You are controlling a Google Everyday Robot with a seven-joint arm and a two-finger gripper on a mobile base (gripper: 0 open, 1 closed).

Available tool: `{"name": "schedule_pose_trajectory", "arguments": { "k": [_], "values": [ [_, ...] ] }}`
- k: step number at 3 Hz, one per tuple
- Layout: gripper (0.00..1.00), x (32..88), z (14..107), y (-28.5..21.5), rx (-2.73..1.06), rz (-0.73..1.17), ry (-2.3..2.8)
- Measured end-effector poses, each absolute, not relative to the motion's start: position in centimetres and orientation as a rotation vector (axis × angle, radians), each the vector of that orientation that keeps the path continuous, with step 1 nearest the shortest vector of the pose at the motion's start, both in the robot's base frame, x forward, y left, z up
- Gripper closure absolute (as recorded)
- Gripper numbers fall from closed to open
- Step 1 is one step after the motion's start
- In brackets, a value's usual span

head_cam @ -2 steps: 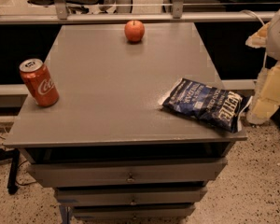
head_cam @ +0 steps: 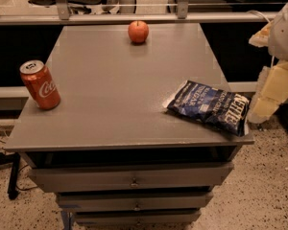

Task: Pick apple

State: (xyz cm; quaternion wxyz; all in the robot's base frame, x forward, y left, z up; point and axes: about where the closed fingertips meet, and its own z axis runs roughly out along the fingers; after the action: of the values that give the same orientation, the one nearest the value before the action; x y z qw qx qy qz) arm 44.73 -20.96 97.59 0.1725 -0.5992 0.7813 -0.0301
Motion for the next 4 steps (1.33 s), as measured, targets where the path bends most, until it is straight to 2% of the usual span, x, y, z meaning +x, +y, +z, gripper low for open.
{"name": "schedule_pose_trajectory", "arguments": {
  "k": [1, 2, 4],
  "values": [
    [0.00, 49.1, 97.3, -18.8, -1.643, -0.072, 2.177],
    [0.00, 55.4, 97.3, -16.1, -1.531, 0.024, 2.108],
    [0.00, 67.5, 95.0, -12.2, -1.213, 0.303, 2.020]
  ]
}}
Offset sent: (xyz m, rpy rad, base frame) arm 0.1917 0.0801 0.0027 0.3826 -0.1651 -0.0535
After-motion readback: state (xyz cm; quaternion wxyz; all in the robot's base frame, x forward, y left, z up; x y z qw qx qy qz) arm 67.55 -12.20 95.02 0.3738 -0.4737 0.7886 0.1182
